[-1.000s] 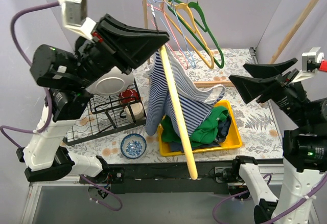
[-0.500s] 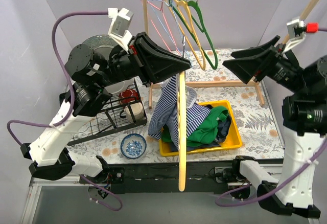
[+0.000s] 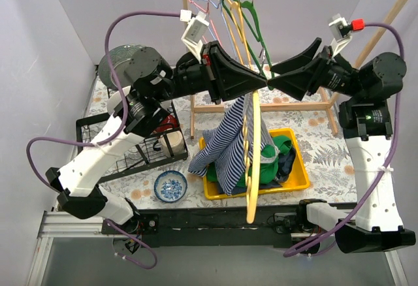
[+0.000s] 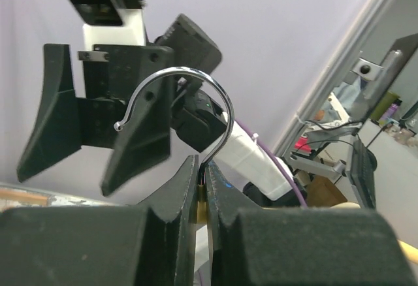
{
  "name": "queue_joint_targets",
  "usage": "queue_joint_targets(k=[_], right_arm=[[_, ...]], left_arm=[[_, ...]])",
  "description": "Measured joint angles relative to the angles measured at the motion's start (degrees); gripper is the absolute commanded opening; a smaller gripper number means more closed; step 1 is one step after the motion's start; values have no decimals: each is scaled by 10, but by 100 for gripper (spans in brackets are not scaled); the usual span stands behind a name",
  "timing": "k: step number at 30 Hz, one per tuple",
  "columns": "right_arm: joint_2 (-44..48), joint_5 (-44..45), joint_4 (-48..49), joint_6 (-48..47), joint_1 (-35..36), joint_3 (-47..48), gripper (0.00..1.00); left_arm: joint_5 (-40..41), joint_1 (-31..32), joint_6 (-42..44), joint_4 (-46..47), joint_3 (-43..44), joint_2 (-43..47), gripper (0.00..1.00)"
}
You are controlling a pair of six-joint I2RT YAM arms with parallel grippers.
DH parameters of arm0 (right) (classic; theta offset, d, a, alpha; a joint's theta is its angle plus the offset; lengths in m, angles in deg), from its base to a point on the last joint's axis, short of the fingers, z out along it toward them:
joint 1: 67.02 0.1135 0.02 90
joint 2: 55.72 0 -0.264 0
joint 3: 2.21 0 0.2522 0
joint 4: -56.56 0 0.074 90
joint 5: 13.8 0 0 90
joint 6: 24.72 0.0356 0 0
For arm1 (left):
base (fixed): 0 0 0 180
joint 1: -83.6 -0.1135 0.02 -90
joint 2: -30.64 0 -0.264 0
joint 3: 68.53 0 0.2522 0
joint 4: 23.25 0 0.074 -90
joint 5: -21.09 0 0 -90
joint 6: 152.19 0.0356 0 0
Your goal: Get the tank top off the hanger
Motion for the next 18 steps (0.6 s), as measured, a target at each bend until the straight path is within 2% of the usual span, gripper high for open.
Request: queue_joint_targets(k=[6,13,16,17,18], right_arm=[[7,-39,138,43,22,-69,71],[12,-42,177,44,43,-87,68],[16,-26,161,24,51,-87,54],[17,-18,152,15,52,-87,44],[18,-11,144,8,54,-87,41]], left_arm=[[13,-5,0,-7,17,-32,0],[14,-8,-5,-5,27,-44,0],[13,-8,-12,5,27,-45,0],[13,-8,-13,7,27,-45,0],[12,-8,-16,11,27,-45,0]])
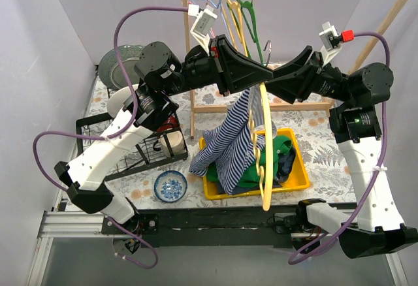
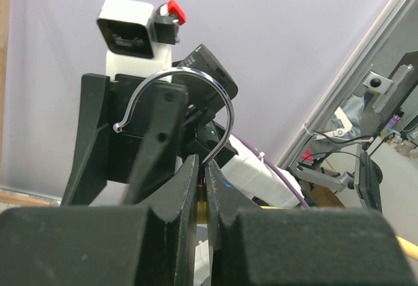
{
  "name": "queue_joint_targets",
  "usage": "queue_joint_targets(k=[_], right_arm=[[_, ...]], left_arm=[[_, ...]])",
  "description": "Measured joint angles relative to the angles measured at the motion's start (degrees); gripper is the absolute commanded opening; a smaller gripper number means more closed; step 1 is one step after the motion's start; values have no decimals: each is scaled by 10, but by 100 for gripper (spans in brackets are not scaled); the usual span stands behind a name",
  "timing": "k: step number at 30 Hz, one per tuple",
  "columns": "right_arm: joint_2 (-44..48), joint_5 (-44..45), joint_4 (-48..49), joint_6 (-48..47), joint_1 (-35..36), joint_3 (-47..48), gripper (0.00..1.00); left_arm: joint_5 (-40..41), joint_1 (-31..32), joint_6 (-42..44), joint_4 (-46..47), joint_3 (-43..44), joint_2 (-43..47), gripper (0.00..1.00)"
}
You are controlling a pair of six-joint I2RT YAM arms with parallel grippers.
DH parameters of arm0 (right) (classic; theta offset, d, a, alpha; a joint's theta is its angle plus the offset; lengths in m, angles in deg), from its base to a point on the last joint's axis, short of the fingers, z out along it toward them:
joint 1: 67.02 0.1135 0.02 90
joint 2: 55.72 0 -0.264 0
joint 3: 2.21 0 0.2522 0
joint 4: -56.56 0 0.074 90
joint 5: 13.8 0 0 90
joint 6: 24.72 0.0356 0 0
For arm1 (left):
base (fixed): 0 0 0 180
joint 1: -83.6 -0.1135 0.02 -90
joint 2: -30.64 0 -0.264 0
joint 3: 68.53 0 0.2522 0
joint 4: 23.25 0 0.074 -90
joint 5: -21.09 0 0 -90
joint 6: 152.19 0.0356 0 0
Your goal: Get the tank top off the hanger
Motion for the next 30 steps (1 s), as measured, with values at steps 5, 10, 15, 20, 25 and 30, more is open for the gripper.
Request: queue_joint_targets(k=[5,10,15,20,25,30], right_arm=[[0,42,-29,-12,4,0,46],[2,51,-1,10,11,-12,54],[6,52,7,21,23,-22,60],[19,55,3,16,48,-43,63],[16,80,-14,-10,73,-43,16],[9,133,-66,-32,80,-24,1]], left_arm=[[-4,-1,-10,11,0,0,0],[-3,-3,-11,20,-3,0,0],[-3,-4,-10,20,-3,0,0],[-4,-5,-11,23,-3,0,0],[-7,-5,-15,30,-4,0,0],[-12,-7,-10,25,-21,6,0]])
